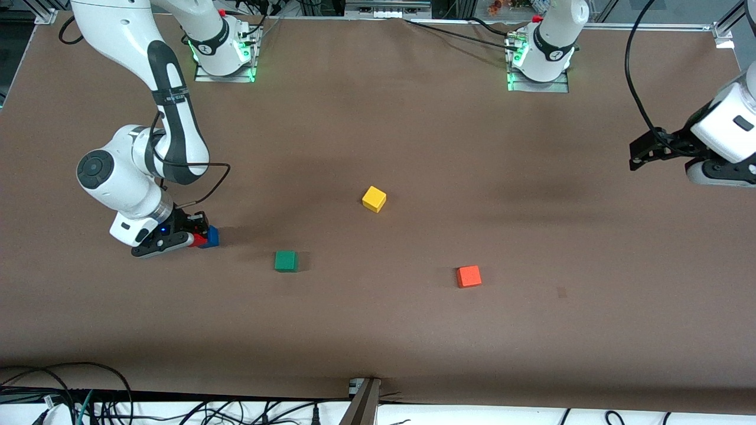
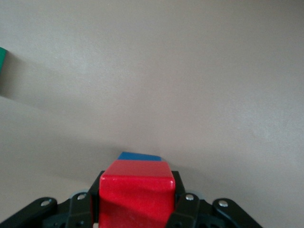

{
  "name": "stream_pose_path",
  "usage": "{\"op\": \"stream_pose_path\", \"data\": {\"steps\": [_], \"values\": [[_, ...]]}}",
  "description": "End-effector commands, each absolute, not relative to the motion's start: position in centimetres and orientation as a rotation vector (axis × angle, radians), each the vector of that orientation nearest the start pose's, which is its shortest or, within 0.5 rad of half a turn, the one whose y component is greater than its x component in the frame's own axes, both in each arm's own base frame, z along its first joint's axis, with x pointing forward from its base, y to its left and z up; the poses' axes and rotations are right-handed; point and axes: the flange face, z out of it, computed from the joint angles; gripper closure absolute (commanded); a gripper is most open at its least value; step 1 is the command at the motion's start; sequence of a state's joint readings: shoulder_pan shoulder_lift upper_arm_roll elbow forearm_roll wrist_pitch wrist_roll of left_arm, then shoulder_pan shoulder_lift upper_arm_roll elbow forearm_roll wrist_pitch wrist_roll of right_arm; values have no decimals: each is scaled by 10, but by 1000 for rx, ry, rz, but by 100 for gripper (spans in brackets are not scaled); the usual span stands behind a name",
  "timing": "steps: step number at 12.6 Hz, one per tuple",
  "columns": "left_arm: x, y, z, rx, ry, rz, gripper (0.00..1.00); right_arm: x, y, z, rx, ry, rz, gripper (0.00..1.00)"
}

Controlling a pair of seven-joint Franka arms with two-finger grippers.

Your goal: Pass red block to right arm, stack on blue

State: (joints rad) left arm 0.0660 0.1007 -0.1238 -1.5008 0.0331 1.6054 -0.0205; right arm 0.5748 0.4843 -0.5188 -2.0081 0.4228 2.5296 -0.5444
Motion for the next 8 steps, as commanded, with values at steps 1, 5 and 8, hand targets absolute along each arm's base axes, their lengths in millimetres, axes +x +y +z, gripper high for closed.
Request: {"op": "stream_pose_path", "data": {"steps": [1, 5, 8], "values": [[550, -30, 605, -3126, 33, -73, 0, 605, 46, 251, -3100, -527, -233, 75], [517, -32, 604, -3088, 52, -18, 0, 605, 45, 247, -3104, -527, -224, 74], [519, -35, 604, -3090, 62, -14, 0, 602, 46, 244, -3105, -530, -212, 74]]}}
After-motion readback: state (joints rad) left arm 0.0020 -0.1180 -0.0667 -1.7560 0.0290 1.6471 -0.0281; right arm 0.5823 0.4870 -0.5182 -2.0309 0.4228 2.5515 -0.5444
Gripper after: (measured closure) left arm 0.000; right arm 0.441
